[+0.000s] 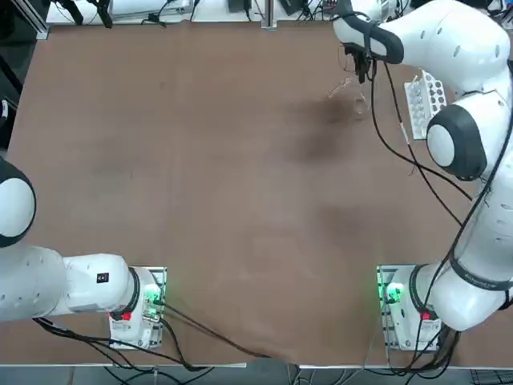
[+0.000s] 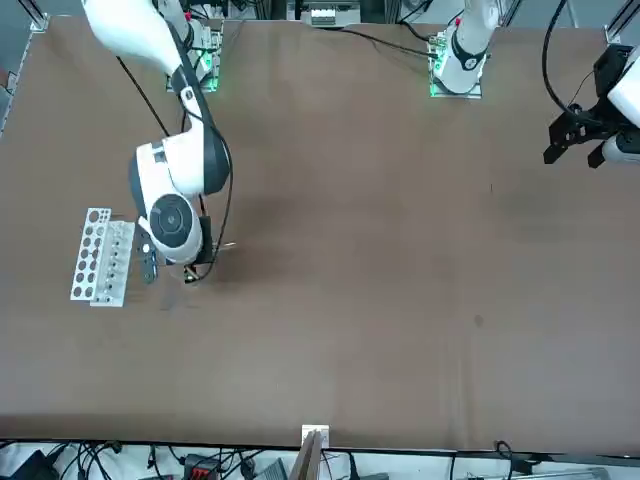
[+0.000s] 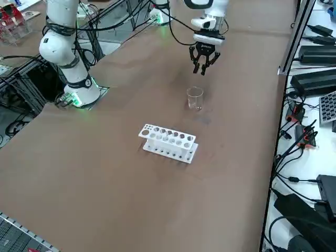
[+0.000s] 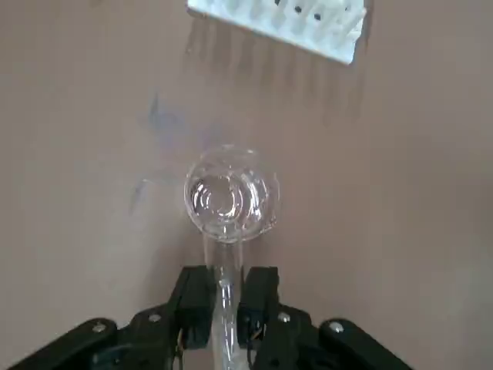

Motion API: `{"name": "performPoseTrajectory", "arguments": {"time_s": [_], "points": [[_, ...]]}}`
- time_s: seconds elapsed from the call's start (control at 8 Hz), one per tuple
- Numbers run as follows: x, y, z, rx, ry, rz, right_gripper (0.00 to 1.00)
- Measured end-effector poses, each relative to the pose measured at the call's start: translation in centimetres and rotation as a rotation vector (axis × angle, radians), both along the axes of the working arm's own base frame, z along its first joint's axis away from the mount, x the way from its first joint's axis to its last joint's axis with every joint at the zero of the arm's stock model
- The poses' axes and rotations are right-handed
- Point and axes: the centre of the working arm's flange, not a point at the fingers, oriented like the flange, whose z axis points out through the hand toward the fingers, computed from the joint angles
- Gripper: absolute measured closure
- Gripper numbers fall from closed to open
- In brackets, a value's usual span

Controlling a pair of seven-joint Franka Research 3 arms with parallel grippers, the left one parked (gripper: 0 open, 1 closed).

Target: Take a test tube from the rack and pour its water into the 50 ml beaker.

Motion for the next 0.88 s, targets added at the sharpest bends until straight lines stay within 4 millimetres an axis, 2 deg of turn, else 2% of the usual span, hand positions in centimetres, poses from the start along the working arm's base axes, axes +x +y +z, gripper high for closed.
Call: {"name": "performPoseTrajectory", "arguments": {"time_s": [0.88], "points": [[1.0,-3.1,-1.7,0.187,0.076,-0.046,0.78]]}}
